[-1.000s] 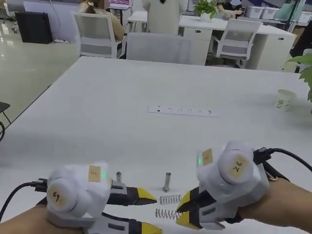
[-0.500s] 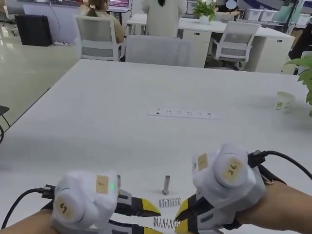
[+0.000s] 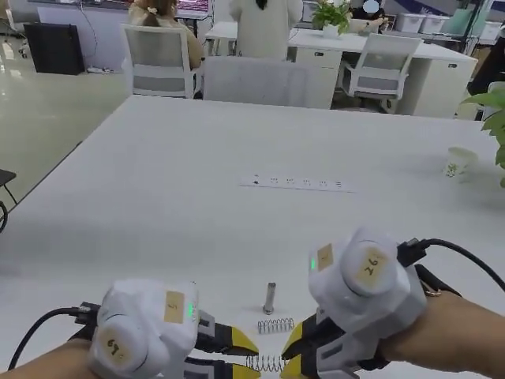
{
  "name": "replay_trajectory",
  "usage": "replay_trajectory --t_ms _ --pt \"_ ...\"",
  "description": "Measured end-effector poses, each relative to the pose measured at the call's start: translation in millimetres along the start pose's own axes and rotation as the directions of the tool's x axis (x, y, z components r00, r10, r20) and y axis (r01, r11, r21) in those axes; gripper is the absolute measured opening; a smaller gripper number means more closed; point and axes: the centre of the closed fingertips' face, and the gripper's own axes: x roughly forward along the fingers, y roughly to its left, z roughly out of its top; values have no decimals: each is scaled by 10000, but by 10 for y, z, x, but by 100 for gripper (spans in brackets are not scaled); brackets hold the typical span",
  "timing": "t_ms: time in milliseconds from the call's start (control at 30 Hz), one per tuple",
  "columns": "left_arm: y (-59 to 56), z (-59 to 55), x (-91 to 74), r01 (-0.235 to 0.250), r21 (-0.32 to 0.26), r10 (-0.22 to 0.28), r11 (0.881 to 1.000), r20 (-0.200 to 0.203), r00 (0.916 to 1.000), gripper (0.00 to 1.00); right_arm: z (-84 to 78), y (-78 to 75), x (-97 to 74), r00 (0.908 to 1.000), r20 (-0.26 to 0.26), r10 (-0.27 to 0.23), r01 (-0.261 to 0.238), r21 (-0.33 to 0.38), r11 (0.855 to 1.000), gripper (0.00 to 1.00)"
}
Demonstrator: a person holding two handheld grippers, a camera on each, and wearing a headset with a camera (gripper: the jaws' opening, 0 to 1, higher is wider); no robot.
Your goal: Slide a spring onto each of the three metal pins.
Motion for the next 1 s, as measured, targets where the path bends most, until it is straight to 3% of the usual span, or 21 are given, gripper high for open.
replay_trajectory --t_ms 533,800,1000 --pt "4 -4 12 -21 -287 24 9996 102 9999 2 197 -11 -93 9986 460 -257 269 -244 9993 8" --pt "38 31 -2 -120 -503 141 9987 420 9990 2 315 -18 -141 9966 710 -413 444 -413 9982 8" --pt "36 37 5 -114 -488 138 9987 475 9988 2 316 -19 -135 9964 760 -383 416 -427 9982 8"
